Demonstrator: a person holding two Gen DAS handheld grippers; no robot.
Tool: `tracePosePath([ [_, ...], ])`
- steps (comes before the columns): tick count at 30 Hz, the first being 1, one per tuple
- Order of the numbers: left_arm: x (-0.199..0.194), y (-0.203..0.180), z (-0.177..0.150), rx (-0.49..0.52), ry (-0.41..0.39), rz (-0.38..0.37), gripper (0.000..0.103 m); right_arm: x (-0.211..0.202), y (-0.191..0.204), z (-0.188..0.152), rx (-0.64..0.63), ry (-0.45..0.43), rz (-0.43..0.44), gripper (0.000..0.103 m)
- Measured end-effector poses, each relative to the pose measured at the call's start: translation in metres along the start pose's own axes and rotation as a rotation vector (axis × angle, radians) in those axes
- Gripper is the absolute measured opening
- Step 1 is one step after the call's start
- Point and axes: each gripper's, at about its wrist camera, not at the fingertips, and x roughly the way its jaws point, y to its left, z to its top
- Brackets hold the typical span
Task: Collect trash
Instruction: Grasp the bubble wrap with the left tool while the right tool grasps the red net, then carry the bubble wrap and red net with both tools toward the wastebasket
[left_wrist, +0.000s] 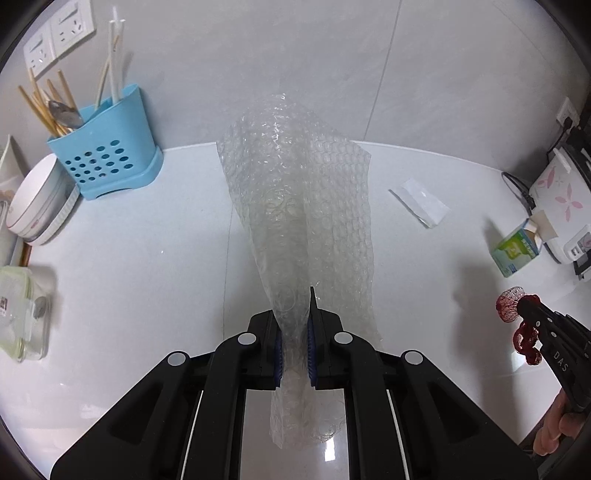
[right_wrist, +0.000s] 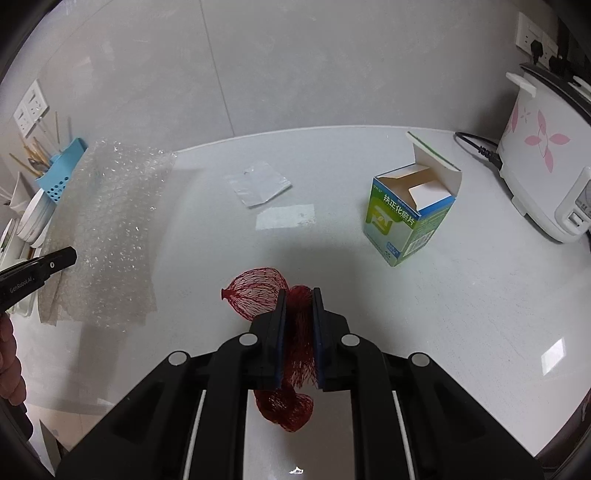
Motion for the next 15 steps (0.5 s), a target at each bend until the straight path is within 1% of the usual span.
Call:
tracePosePath([
  [7,-0.029,-0.004,-0.024,-0.009,-0.015,-0.004,0.009,-0.029,0.001,-0.016,-0.032,-0.032,0.013,0.011],
  [15,-0.066,-0.015,-0.061,-0.018,-0.029,-0.010,0.009,-0.057,-0.011,-0.034,-0.047,-0.051,0.032,0.011],
])
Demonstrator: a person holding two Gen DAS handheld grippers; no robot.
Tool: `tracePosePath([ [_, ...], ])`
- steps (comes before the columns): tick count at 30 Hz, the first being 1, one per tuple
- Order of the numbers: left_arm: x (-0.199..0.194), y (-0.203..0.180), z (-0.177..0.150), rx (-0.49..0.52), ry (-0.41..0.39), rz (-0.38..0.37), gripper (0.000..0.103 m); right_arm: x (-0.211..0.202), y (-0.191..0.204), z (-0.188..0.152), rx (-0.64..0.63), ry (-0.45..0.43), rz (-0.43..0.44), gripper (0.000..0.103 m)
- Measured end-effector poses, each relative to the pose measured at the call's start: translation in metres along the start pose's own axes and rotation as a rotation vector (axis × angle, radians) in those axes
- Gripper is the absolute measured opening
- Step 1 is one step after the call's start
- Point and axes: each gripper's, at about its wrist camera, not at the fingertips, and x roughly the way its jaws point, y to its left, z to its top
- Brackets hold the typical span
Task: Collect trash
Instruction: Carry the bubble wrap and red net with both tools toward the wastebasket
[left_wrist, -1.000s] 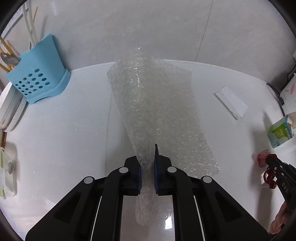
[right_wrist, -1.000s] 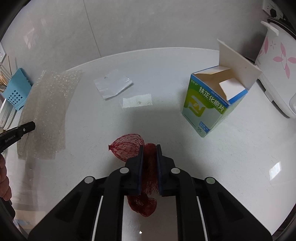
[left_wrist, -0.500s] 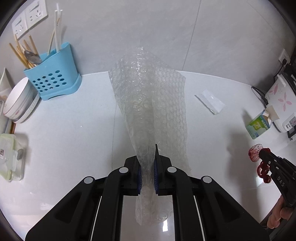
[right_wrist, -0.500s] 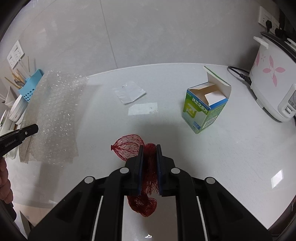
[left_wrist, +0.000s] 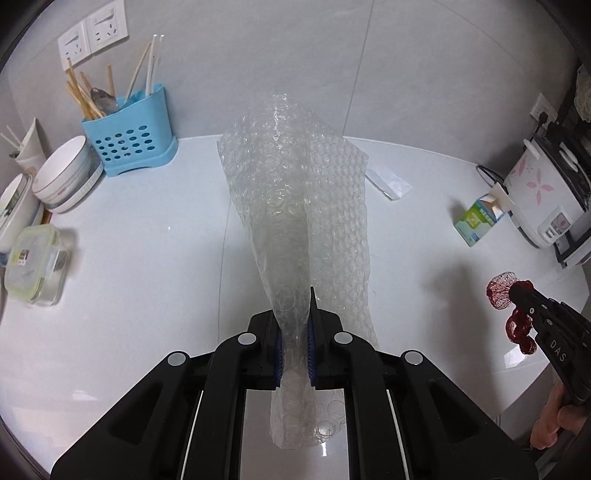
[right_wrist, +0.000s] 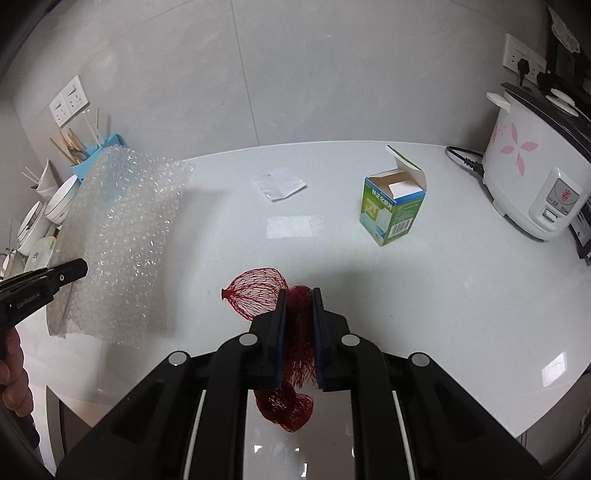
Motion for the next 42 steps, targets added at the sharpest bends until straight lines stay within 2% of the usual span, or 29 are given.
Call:
tracePosePath([
  [19,-0.074,-0.027,-0.083,-0.025,-0.029,-0.046,0.009,-0.086,0.009,-0.070,-0.054,-0.043,0.039,0.011],
  [32,-0.134,-0.034,-0.172,0.000,-0.023,-0.105,0.009,-0.142,0.006,-0.140,-0.063,-0.056,0.068,0.011],
  [42,-0.154,-0.045,-0.234,0.028,0.008,-0.136,0.009,-0.161,0.008,-0.195,-0.083,-0.021,0.098,0.011],
])
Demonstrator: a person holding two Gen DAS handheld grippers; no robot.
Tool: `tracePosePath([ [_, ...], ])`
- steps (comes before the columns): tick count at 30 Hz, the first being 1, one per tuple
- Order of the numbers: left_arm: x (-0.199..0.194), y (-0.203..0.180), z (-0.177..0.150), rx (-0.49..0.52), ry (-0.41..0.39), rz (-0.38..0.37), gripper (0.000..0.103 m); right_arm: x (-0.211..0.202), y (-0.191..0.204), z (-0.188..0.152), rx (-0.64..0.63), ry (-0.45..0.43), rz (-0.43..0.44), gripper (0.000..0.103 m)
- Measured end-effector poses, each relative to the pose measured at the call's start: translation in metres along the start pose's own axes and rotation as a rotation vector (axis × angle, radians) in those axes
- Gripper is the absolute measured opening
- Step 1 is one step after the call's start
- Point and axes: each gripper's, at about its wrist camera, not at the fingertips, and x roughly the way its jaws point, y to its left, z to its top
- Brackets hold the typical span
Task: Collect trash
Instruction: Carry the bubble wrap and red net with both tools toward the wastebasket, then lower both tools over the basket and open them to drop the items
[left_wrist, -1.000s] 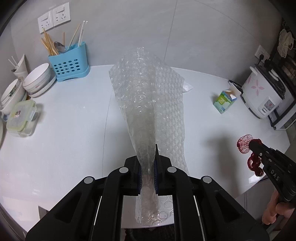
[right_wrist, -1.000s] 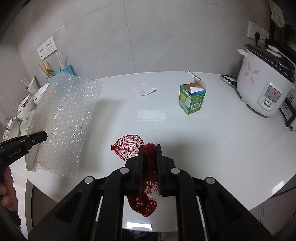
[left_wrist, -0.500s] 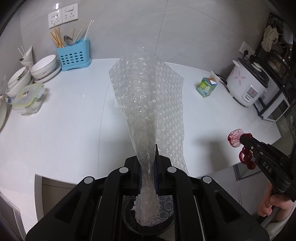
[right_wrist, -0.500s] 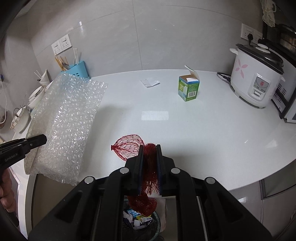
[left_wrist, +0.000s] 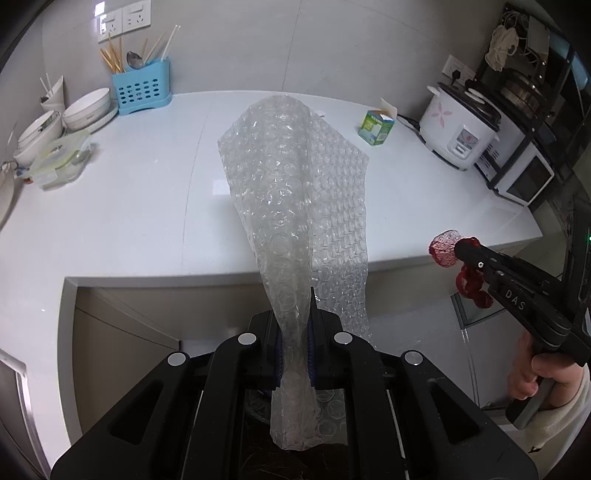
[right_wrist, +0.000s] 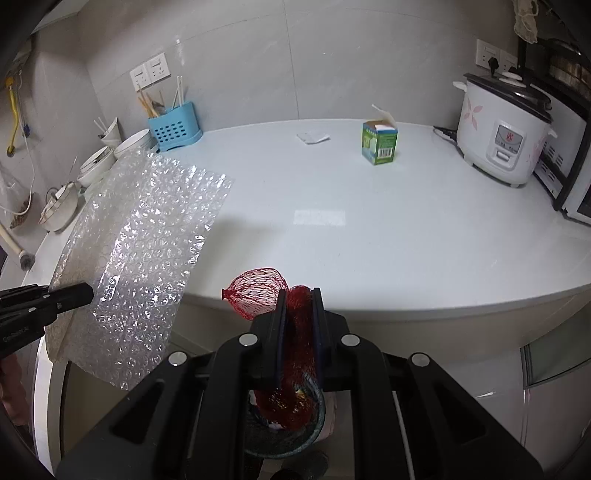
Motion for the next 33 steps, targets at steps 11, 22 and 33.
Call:
tracePosePath([
  [11,0.008,-0.009,-0.063,-0.003,0.070,0.004,0.008,0.009,-0.003,-0.058,-0.001,0.076,0.026,0.011],
  [22,0.061,0.001,-0.112,-0.020,0.190,0.041,0.008,0.049,-0.015,-0.102,0.011,0.158,0.031,0.011],
  [33,0.129,0.007,-0.136,-0.030,0.304,0.068,0.008,0.087,-0.011,-0.120,0.003,0.222,0.055,0.011],
])
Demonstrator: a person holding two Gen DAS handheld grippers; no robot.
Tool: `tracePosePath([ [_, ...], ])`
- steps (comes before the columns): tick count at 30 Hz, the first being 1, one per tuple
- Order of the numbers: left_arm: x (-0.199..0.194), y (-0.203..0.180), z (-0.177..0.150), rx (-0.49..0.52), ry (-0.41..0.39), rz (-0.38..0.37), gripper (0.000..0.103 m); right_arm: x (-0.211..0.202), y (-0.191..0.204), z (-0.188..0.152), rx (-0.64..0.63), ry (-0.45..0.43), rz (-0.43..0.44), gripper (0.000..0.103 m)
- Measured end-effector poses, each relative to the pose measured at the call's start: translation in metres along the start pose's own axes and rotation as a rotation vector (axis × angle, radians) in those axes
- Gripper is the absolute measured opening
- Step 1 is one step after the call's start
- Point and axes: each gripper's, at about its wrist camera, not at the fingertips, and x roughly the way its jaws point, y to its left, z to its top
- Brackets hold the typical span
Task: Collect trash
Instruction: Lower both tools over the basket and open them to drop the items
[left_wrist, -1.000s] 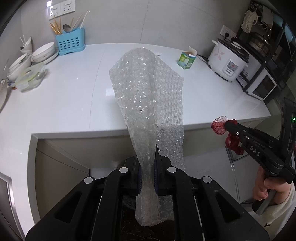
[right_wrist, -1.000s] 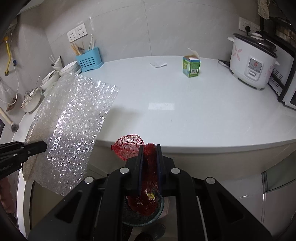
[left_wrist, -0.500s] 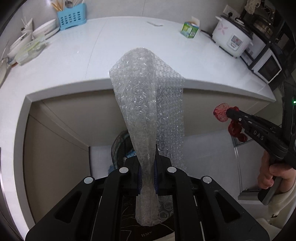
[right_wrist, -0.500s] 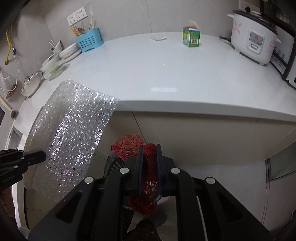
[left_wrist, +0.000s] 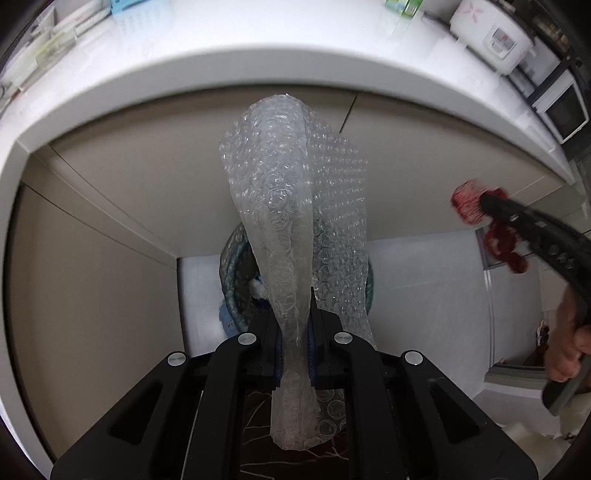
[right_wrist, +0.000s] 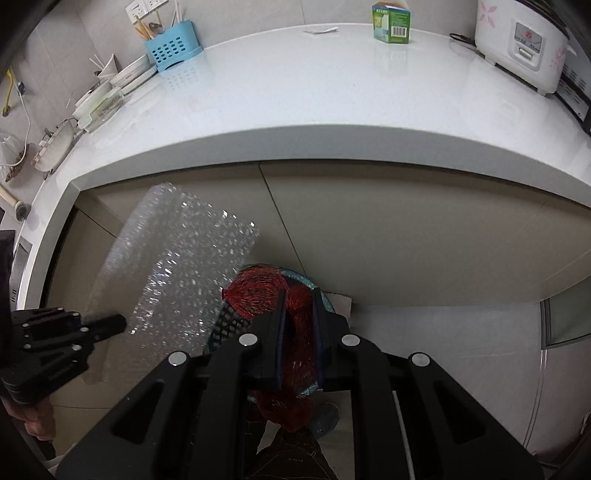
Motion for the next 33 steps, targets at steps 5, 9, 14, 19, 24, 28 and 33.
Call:
tracePosePath([
  [5,0.028,0.001,-0.001,-0.016,0.037,0.011,0.009,0.015,0.001,-0.004,-0.002,0.026,0.001,0.011],
  [9,0.046,-0.001,-0.001,-0.014,0.066,0.020,0.009,0.026,0.002,-0.010,0.000,0.050,-0.006,0.011],
  [14,0.064,-0.002,0.001,-0.010,0.110,0.038,0.009,0.033,0.004,-0.014,0.000,0.069,-0.005,0.011],
  [19,0.074,-0.007,0.002,-0.009,0.139,0.052,0.011,0.034,0.007,-0.013,0.000,0.076,-0.003,0.011],
  [24,0.073,-0.011,0.002,-0.007,0.137,0.061,0.018,0.035,0.006,-0.014,0.001,0.082,-0.003,0.012],
  [28,0.073,-0.005,0.000,-0.014,0.144,0.057,0.031,0.036,0.010,-0.013,0.005,0.085,-0.004,0.012],
  [33,0.074,0.000,-0.001,-0.019,0.137,0.059,0.044,0.037,0.010,-0.012,0.004,0.089,-0.002,0.012],
])
